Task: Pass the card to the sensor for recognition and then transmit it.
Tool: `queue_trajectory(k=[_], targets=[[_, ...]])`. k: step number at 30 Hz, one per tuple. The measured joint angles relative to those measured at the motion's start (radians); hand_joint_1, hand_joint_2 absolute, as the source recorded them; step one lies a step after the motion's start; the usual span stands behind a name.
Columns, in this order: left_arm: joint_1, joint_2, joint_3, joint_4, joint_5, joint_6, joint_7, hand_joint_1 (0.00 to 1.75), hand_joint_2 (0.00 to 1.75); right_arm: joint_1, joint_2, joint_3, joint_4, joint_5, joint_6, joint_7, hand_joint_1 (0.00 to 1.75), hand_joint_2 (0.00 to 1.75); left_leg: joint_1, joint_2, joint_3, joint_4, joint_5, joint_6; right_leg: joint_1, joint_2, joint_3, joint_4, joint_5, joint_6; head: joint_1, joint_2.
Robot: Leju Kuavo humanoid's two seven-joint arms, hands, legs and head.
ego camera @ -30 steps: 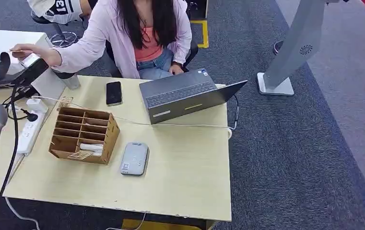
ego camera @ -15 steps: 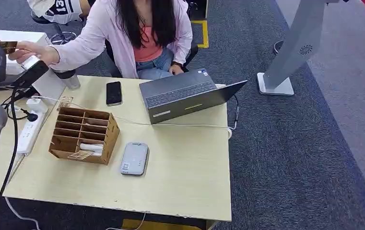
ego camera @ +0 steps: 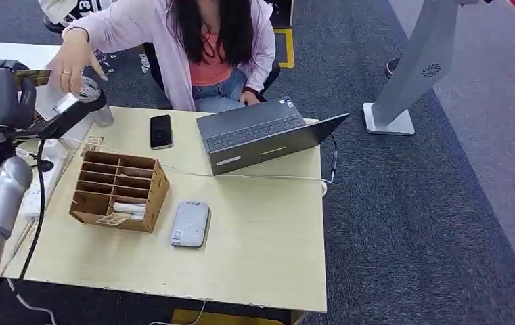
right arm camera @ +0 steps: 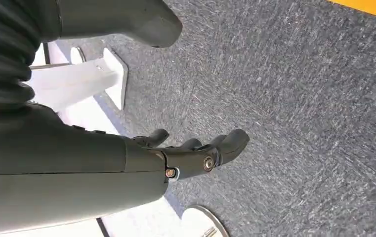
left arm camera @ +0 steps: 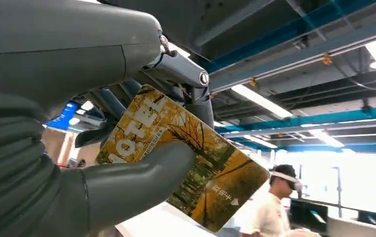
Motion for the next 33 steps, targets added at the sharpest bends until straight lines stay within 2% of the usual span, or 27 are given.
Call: queue_trajectory(k=[3,7,13,16,24,33], targets=[[0.024,-0.021,-0.010,-0.021,0.006,0.000,-0.005,1.75,1.75,0.000,0.000,0.000,0.000,-0.002,-0.002,-0.001,0.00,1.75,0.000,0.000,0.000,0.000,0.000,0.000,0.000,0.000,0.000,0.000,0.000,0.000,0.000,0.000],[0.088,-0.075,-0.038,-0.070,0.010,0.015,-0.026,1.75,1.75,-0.001,0.002,-0.002,0.000,-0.006,-0.006,0.000,0.00,1.75,0.000,-0.001,0.000,0.001,0.000,0.000,0.000,-0.001,0.000,0.000,0.000,0.000,0.000,0.000],[0.231,-0.178,-0.140,-0.162,-0.003,0.027,0.000,1.75,1.75,-0.003,0.005,-0.009,0.001,-0.015,-0.013,0.011,0.00,1.75,-0.001,-0.002,-0.001,0.000,0.000,0.000,-0.001,-0.002,0.000,-0.001,0.000,0.000,0.001,0.000],[0.284,-0.208,-0.185,-0.198,0.018,0.024,0.010,1.75,1.75,-0.003,0.005,-0.011,0.001,-0.016,-0.015,0.013,0.00,1.75,-0.001,0.000,-0.001,0.001,-0.001,0.001,-0.001,-0.001,0.000,-0.001,0.000,0.001,0.000,0.000],[0.332,-0.232,-0.235,-0.238,0.032,0.020,0.020,1.75,1.75,-0.002,0.005,-0.026,0.001,-0.016,-0.018,0.014,0.00,1.75,-0.001,-0.001,0.000,0.000,-0.001,0.001,-0.001,-0.001,0.000,-0.001,0.000,0.001,0.000,0.000],[0.395,-0.244,-0.285,-0.246,0.046,-0.015,0.040,1.75,1.75,-0.002,0.005,-0.032,0.001,-0.018,-0.019,0.011,0.00,1.75,-0.001,-0.001,-0.001,0.000,-0.001,0.001,-0.001,-0.001,0.000,-0.001,0.000,0.001,0.000,0.000]])
